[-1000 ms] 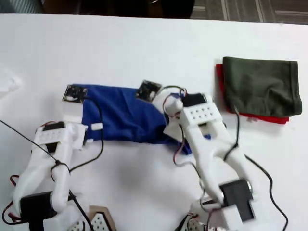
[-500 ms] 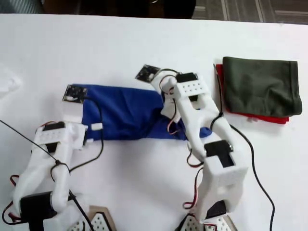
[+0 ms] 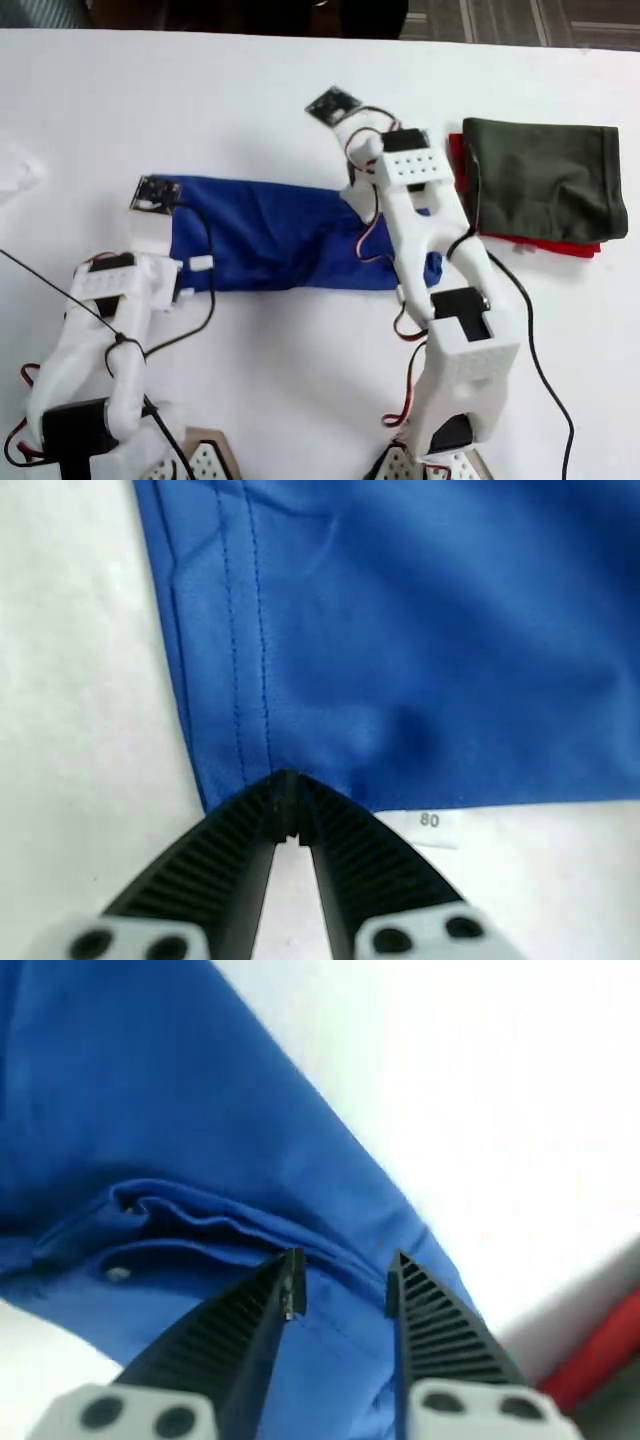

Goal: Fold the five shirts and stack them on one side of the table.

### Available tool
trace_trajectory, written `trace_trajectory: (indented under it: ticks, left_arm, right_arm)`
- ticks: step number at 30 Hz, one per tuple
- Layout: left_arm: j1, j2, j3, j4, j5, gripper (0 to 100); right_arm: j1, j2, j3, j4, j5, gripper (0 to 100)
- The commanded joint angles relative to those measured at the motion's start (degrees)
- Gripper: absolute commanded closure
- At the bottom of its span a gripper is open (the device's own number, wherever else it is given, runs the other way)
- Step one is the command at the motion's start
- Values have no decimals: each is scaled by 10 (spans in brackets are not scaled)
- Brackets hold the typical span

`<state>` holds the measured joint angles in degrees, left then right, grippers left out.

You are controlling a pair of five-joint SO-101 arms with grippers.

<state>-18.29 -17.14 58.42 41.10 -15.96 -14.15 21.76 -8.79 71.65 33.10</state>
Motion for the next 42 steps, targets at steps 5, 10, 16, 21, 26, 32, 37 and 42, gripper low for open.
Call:
trace_trajectory:
  ticks: [5,10,16,21,26,32,37,42]
  left_arm:
    - [-4,-9,0,-9,5,973]
    - [-4,-9,0,-9,5,973]
    - [-4,-9,0,-9,5,973]
    - [-4,-9,0,-9,5,973]
    - [-4,-9,0,-9,5,973]
    - [-4,-9,0,-9,5,973]
    - [-4,-9,0,-9,5,973]
    - [-4,-12,0,-5,4,973]
  right_arm:
    - [-4,-58,-27,116,-11,976]
    - [-21,-73,-27,155,-11,979]
    - [-58,-55,-4,105,-14,979]
    - [-85,4,4,76,-15,979]
    - [-81,31,4,-9,-72,979]
    - [-88,33,4,-84,-109,979]
    - [-83,5,-6,-57,-108,979]
    - [-45,-81,-18,22,-108,979]
